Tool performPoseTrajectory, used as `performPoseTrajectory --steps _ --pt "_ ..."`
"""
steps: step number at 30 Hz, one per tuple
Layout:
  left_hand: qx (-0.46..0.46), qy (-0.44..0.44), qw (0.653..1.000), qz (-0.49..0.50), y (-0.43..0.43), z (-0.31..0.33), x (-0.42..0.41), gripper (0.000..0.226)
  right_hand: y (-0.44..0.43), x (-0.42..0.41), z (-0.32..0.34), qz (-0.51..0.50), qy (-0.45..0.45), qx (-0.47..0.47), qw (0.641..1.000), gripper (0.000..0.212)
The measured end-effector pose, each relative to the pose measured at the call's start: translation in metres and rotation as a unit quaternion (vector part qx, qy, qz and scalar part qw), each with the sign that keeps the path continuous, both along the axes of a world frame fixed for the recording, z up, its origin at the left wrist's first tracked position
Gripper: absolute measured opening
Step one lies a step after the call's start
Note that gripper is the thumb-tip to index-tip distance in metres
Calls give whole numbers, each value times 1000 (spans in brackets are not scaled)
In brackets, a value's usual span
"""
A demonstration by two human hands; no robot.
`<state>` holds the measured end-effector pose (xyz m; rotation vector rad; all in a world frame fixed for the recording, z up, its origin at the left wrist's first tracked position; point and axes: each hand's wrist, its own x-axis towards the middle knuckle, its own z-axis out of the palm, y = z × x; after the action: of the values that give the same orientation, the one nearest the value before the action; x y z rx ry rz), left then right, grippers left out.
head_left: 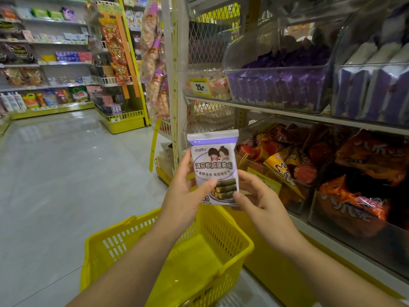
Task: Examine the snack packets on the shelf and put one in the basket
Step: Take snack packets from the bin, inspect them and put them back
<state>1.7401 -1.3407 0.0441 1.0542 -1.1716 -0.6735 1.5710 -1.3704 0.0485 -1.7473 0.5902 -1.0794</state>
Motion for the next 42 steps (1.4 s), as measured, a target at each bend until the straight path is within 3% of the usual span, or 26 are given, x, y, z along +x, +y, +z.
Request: performPoseTrajectory --steps 8,12,15,18,20,24,27,30,35,37,39,42 --pt "25 58 997 -35 6 11 0 36 -9 -2 0 32 -7 129 991 37" --pt "104 42 982 -149 12 17 1 49 -6 -9 9 51 -22 196 979 29" --pt "122 38 973 -192 12 26 -6 48 -2 -22 33 63 -10 218 974 46" --pt "110 98 969 -198 3 52 -22 35 0 -42 73 43 -18 160 986 72" --pt "95 149 967 -184 -6 78 -40 28 4 -57 108 20 15 49 998 83" --pt "70 212 954 -201 -22 140 -81 26 13 -78 173 -46 122 -188 973 64" --pt "53 151 962 -219 -35 177 -108 22 6 -93 210 -146 165 -281 934 43" --pt "41 54 973 -220 -53 207 -126 30 -10 -116 244 -186 157 -300 922 22" --pt "-21 -143 981 -127 -94 245 -137 39 -44 -158 288 -278 225 -327 875 13" --pt "-66 -246 965 -59 -114 250 -137 29 -59 -169 300 -304 262 -337 852 11" --pt "-100 -372 922 18 -130 250 -138 29 -75 -176 309 -324 300 -335 832 12" --pt "-120 -453 883 37 -150 247 -141 31 -97 -181 318 -341 349 -334 806 16"
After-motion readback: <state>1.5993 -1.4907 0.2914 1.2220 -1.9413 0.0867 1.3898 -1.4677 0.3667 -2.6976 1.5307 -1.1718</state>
